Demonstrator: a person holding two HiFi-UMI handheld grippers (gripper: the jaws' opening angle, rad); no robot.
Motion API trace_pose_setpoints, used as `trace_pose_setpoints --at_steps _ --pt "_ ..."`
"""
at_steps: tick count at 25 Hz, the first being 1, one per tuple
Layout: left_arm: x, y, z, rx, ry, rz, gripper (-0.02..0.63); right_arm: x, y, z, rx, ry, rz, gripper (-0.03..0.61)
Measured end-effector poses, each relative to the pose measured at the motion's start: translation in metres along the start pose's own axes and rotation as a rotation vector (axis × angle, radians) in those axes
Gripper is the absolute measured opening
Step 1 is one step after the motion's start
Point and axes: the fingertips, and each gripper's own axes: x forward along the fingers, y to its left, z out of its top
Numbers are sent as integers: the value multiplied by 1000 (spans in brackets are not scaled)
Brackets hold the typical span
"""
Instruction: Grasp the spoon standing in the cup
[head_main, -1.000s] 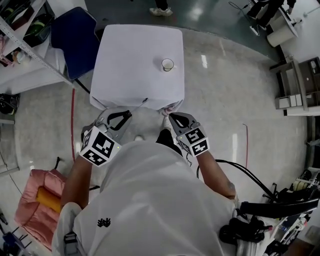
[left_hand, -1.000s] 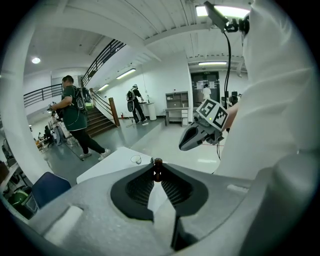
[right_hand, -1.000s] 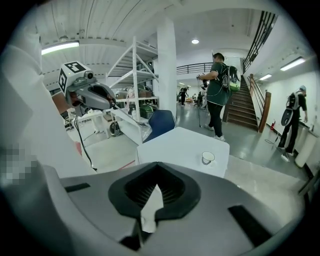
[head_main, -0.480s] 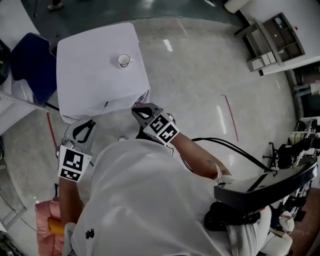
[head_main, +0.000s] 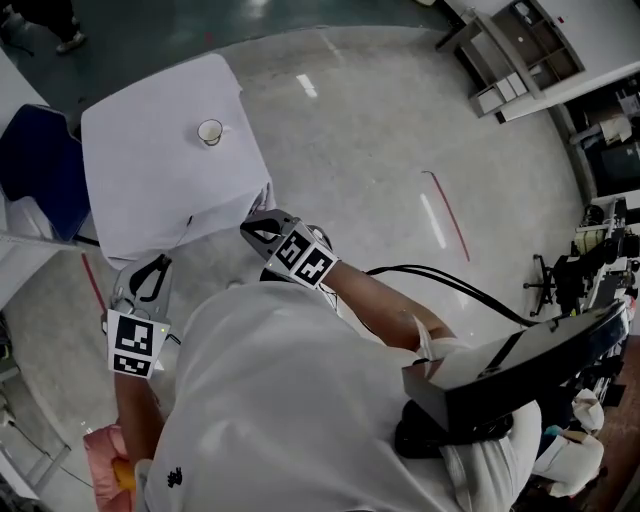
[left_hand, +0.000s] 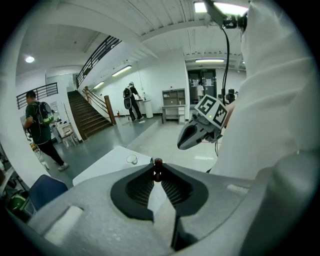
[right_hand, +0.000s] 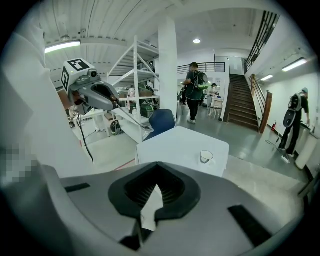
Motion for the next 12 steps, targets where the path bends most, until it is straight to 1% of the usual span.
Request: trace_pose_setpoints --at_steps 4,6,9,12 --pt "10 -3 4 -2 15 -4 51 -5 -7 -6 6 -2 3 8" --pt "15 -9 11 -3 22 -6 51 -13 -13 -12 10 -1 8 8" --pt "36 -22 37 10 17 -22 51 -38 -35 -24 32 2 -9 8" --pt "67 -42 66 28 -3 -66 51 -72 -63 -43 65 4 -58 8"
